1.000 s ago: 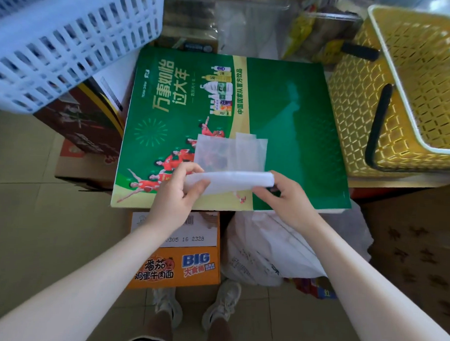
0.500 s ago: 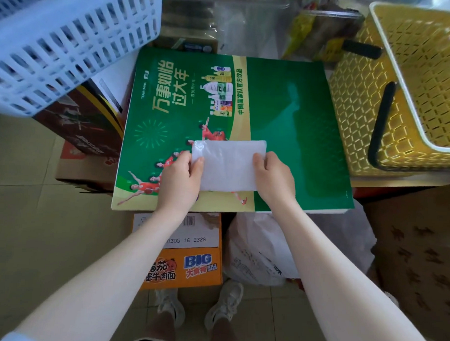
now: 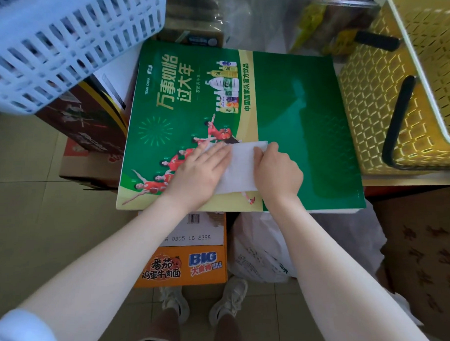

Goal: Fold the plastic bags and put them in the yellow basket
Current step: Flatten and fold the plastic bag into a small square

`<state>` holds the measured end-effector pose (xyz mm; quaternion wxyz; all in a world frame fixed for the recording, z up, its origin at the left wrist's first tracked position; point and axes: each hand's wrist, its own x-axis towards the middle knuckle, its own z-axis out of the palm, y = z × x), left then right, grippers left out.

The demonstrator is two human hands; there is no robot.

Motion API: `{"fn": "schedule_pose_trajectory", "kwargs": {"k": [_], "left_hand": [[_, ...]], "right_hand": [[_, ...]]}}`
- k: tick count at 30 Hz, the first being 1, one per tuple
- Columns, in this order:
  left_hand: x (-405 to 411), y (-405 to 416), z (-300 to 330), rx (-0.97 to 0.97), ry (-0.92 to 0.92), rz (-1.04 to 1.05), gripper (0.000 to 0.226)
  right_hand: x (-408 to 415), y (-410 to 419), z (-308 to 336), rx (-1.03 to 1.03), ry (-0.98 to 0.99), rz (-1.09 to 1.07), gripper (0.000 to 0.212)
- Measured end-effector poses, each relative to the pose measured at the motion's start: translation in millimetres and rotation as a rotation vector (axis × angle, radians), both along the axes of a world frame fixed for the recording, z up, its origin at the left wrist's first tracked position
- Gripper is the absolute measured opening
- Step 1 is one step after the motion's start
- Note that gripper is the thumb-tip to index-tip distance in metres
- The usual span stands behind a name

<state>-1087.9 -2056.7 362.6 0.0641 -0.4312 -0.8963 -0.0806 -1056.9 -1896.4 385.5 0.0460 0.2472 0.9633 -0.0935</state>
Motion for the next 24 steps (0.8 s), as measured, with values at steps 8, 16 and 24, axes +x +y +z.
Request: {"fn": "schedule_pose_trajectory", "kwargs": {"k": [8,16,24], "left_hand": [[-1,-22,4,-0.196,-0.29,0.085,0.091],[-2,-21,5,-0.243,-0.309,0.117,0.098],[-3,-20,9,-0.299,-0.328,0.119,0.098]], "right_hand": [[4,-6,0,0.33,0.138,0.12,0.027],[8,-24,-19,0.089,0.075,0.655,0.059],[18,15,-18,0.069,-0.048,0.451,0.076]]}}
